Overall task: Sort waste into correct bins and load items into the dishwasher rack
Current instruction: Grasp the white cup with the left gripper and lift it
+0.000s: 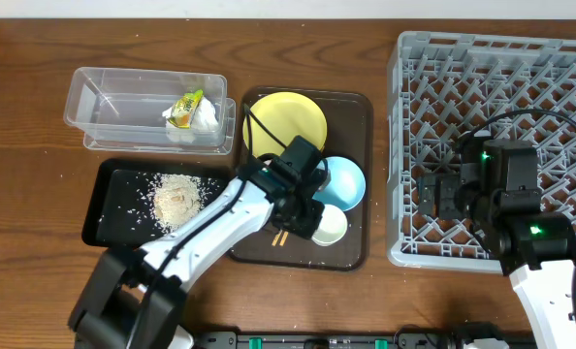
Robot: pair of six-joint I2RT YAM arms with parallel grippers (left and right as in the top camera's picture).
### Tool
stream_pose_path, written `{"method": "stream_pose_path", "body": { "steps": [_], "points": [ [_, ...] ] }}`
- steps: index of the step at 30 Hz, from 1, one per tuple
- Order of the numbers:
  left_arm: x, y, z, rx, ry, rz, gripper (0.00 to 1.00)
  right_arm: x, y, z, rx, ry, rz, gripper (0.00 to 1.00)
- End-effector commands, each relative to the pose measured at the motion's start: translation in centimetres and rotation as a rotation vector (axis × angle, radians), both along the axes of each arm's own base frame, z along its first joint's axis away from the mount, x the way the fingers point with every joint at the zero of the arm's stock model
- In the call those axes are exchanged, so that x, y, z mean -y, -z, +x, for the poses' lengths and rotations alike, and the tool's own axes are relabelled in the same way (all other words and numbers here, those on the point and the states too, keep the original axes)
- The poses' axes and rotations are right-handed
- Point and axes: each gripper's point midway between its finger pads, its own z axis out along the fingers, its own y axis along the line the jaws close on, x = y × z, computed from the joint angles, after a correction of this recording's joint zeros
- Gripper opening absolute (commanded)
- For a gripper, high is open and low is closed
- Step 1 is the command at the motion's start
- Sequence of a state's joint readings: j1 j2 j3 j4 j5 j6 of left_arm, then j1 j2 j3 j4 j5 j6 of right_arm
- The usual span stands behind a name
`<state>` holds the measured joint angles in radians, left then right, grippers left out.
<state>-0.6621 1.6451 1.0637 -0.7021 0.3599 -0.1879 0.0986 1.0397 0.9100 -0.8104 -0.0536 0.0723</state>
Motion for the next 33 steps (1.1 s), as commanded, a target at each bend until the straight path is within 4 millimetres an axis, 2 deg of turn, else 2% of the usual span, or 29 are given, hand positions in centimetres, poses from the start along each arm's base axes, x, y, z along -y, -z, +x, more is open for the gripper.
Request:
{"method": "stream_pose_path", "body": {
  "steps": [1, 3, 5, 9, 14, 16, 20, 24, 26, 28, 33],
  "points": [
    [-0.4, 0.6, -0.1, -0.007, -0.004, 0.022, 0.14, -0.3, -0.8, 0.2, 0.017, -0.002, 0.013, 0.99],
    [-0.2, 0.2, 0.1, 0.001, -0.004, 0.015, 0.06, -0.3, -0.8, 0.2, 0.017, -0.002, 0.012, 0.99],
    [-0.1, -0.4, 0.3, 0.014, -0.006, 0.005, 0.06, -0.3, -0.8, 0.2, 0.018, -0.001, 0.011, 0.99],
    [-0.7, -2.9, 1.3, 0.055, -0.040, -0.032, 0.06, 0.3, -0.9, 0.5, 0.029, 0.019, -0.015, 0.99],
    [-3.3, -7.0, 4.5, 0.150, -0.204, -0.118, 0.06, 0.5, -1.5, 1.6, 0.074, 0.041, -0.018, 0.99],
    [-4.2, -8.8, 6.0, 0.174, -0.260, -0.205, 0.06, 0.2, -2.0, 2.4, 0.103, 0.068, 0.023, 0.99],
    [-5.0, -12.1, 9.0, 0.160, -0.346, -0.463, 0.06, -3.3, -2.5, 3.5, 0.123, -0.060, 0.183, 0.99],
    [-5.1, -14.0, 11.3, 0.101, -0.353, -0.695, 0.06, -8.6, -2.5, 2.8, 0.065, -0.300, 0.413, 0.99],
    [-4.4, -14.4, 11.5, 0.036, -0.314, -0.803, 0.06, -11.4, -2.8, 1.3, 0.040, -0.494, 0.522, 0.99],
    [-3.6, -14.4, 11.2, -0.034, -0.264, -0.886, 0.06, -13.3, -2.9, 0.2, 0.017, -0.625, 0.615, 0.99],
    [-2.4, -13.8, 9.9, -0.235, -0.177, -1.043, 0.06, -15.6, -1.0, -0.7, -0.073, -0.733, 0.711, 0.99]
  ]
}}
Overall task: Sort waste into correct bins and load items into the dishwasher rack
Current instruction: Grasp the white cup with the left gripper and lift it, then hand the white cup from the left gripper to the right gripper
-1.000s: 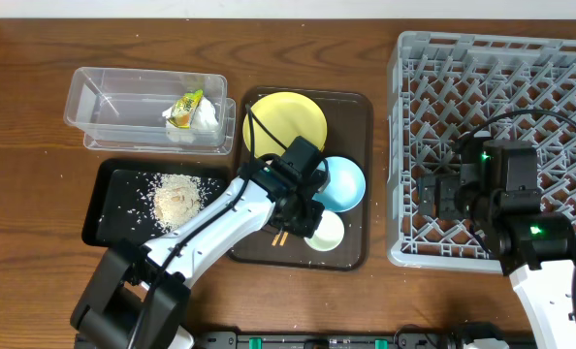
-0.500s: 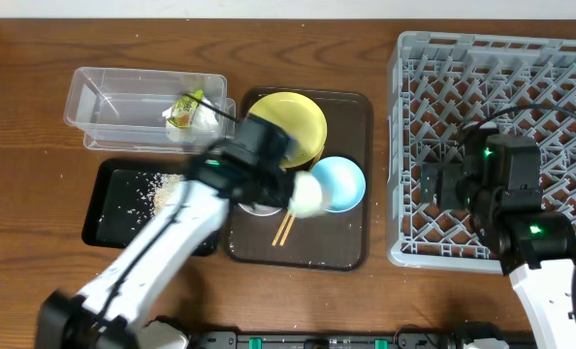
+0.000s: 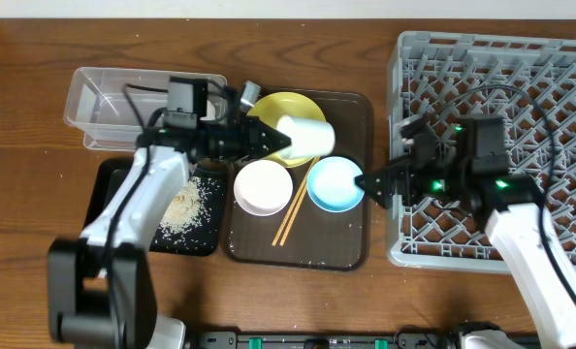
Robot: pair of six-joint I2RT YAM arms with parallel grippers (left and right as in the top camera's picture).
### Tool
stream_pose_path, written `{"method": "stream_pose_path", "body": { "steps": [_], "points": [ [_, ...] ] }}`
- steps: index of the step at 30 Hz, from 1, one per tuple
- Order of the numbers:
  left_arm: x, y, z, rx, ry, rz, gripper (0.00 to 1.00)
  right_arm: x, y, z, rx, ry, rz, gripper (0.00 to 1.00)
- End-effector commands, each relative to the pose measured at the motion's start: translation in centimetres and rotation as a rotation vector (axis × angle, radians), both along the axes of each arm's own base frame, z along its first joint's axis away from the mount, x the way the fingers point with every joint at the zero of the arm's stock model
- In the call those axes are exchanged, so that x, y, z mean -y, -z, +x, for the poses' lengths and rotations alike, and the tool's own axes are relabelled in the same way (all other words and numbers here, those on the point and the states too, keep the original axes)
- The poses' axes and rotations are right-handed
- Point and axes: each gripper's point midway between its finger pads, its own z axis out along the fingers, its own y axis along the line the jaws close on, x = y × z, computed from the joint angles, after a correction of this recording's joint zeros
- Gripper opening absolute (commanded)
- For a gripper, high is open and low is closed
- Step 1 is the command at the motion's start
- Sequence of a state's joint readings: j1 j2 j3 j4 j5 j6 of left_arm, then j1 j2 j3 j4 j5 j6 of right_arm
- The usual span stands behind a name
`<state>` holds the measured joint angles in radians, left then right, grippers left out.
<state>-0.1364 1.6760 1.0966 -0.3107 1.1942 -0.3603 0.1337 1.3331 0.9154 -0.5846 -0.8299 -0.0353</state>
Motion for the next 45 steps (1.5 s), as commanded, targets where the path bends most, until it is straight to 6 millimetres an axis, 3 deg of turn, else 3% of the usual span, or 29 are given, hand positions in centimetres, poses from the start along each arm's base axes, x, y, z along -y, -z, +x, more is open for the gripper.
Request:
{"method": "stream_pose_path", "body": {
  "steps": [1, 9, 16, 22, 25, 32, 45],
  "points": [
    [1.3, -2.5, -2.1, -0.075, 0.155, -0.228, 0.06, -2.9, -1.2, -1.5, 0.014, -0.184, 0.149, 0.99],
    [1.8, -2.4, -2.7, -0.106, 0.193, -0.263, 0.06, -6.2, -3.2, -0.8, 0.173, -0.402, 0.381, 0.97],
    [2.7, -2.4, -3.3, -0.108, 0.220, -0.261, 0.06, -7.1, -4.8, 0.4, 0.347, -0.462, 0.415, 0.91],
    [2.8, -2.4, -3.4, -0.109, 0.223, -0.261, 0.06, -7.3, -7.4, -0.6, 0.453, -0.575, 0.514, 0.88],
    [2.8, -2.4, -3.3, -0.109, 0.222, -0.261, 0.06, -7.3, -7.4, -0.7, 0.456, -0.579, 0.517, 0.80],
    [2.8, -2.4, -3.4, -0.109, 0.223, -0.261, 0.06, -7.3, -7.4, -0.6, 0.447, -0.575, 0.517, 0.75],
    [2.8, -2.4, -3.3, -0.108, 0.223, -0.261, 0.06, -7.3, -7.1, -0.3, 0.431, -0.551, 0.500, 0.79]
  ]
}}
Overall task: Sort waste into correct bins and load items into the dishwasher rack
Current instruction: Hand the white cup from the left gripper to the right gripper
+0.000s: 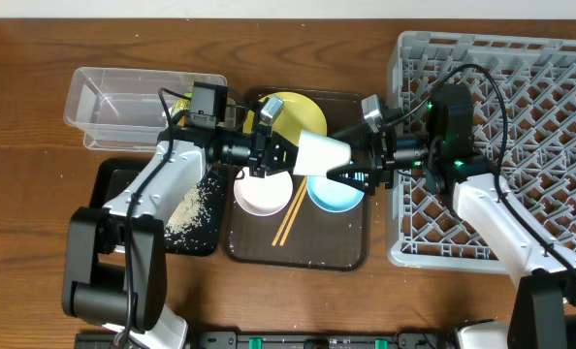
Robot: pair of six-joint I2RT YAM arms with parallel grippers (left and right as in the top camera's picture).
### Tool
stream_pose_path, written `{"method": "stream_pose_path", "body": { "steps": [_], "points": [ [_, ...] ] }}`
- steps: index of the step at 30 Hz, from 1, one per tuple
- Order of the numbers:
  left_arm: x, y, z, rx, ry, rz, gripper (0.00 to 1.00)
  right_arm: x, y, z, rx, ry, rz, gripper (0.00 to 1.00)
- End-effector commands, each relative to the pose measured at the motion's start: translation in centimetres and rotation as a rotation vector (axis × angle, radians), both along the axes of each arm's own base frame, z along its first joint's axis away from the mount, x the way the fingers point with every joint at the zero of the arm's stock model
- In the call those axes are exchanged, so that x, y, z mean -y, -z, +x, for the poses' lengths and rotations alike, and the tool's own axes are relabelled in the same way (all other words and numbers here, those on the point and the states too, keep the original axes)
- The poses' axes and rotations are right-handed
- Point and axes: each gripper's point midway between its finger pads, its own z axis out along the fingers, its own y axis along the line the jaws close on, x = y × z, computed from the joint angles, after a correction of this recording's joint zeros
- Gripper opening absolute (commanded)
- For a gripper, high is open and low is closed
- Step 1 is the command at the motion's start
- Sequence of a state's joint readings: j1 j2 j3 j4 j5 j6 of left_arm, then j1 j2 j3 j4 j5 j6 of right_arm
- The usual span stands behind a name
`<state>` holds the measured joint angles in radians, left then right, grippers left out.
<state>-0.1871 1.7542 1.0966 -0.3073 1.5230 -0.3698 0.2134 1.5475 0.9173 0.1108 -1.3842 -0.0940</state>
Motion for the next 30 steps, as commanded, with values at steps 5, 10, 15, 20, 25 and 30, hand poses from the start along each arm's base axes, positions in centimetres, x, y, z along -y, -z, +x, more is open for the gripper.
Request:
{"method": "stream_pose_path", "body": {
  "steps": [5, 10, 15, 20, 25, 30],
  "points": [
    [0.1, -0.4, 0.3, 0.019, -0.002, 0.001, 0.06, -0.3, -0.2, -0.8, -0.048, -0.042, 0.011, 0.81],
    [0.1, -0.4, 0.3, 0.019, -0.002, 0.001, 0.06, -0.3, 0.2, -0.7, -0.072, -0.026, -0.004, 0.83],
    [0.1, -0.4, 0.3, 0.019, -0.002, 0.001, 0.06, -0.3, 0.2, -0.7, -0.076, -0.026, -0.005, 0.83],
    [0.1, -0.4, 0.3, 0.019, -0.002, 0.001, 0.06, -0.9, 0.2, -1.2, -0.076, -0.047, -0.006, 0.79],
    [0.1, -0.4, 0.3, 0.019, -0.002, 0.001, 0.06, -1.6, 0.4, -1.6, -0.073, -0.058, -0.016, 0.71],
    [0.1, -0.4, 0.3, 0.019, -0.002, 0.000, 0.06, -1.8, 0.6, -1.4, -0.068, -0.042, -0.028, 0.70]
  ]
}}
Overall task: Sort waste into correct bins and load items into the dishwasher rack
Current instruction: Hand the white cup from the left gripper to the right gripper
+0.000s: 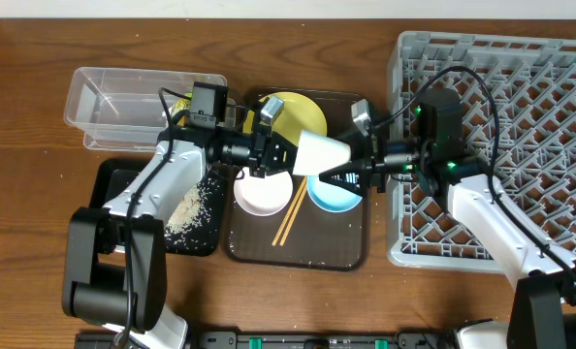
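A white cup (319, 153) is held sideways above the brown tray (351, 247), with my left gripper (280, 153) shut on its left end. My right gripper (344, 163) reaches in from the rack side. It is open, and its fingers (333, 176) straddle the cup's right end. Beneath them on the tray lie a yellow plate (290, 109), a white bowl (261, 190), a blue bowl (331, 197) and a pair of chopsticks (290, 215). The grey dishwasher rack (521, 107) stands at the right.
A clear plastic bin (123, 102) sits at the back left, with a yellow wrapper (179, 100) half hidden behind my left arm. In front of it is a black tray (206, 228) with spilled rice. Crumbs dot the brown tray's front.
My right gripper has shifted a little left and up, closing in around the cup's right end. The left arm and the cup have stayed in place.
At first my left gripper was low over the tray's bowls while my right hung over the rack. Then the left held the white cup over the yellow plate, and the right reached toward the blue bowl. Later the cup was sideways mid-tray with the right gripper at its end.
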Robot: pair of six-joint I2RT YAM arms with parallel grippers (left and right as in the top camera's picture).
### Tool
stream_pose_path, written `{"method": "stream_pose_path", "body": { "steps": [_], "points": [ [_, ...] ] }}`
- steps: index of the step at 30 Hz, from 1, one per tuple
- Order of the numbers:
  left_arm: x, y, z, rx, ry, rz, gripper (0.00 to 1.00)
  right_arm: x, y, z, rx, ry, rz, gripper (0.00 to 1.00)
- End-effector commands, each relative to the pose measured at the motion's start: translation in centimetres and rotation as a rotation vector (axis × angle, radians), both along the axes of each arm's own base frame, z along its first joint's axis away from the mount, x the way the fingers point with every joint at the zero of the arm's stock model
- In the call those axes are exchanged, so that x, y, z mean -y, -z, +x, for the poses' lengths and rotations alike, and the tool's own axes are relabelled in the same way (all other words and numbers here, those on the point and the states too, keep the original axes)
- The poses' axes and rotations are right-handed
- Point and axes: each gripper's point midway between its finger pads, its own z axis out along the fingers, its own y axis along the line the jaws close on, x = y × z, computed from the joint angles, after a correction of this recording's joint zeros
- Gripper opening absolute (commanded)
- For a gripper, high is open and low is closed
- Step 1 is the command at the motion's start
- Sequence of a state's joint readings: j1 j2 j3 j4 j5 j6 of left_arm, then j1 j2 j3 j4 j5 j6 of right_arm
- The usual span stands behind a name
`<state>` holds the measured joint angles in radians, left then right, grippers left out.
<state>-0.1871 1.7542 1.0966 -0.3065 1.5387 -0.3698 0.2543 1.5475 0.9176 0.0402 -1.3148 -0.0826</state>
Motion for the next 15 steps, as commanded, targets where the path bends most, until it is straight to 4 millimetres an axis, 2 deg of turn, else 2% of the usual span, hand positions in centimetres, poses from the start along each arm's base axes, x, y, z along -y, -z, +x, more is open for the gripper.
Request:
{"method": "stream_pose_path", "body": {
  "steps": [1, 7, 11, 15],
  "points": [
    [0.06, -0.20, 0.42, 0.021, -0.010, 0.014, 0.06, -0.67, -0.72, -0.99, 0.003, -0.060, 0.027, 0.71],
    [0.06, -0.20, 0.42, 0.021, -0.010, 0.014, 0.06, -0.69, -1.20, -0.65, 0.053, -0.059, 0.040, 0.78],
    [0.06, -0.20, 0.42, 0.021, -0.010, 0.014, 0.06, -0.73, -1.41, -0.55, 0.073, -0.059, 0.045, 0.77],
    [0.06, -0.20, 0.42, 0.021, -0.010, 0.014, 0.06, -0.72, -1.39, -0.56, 0.072, -0.059, 0.045, 0.71]
  ]
}}
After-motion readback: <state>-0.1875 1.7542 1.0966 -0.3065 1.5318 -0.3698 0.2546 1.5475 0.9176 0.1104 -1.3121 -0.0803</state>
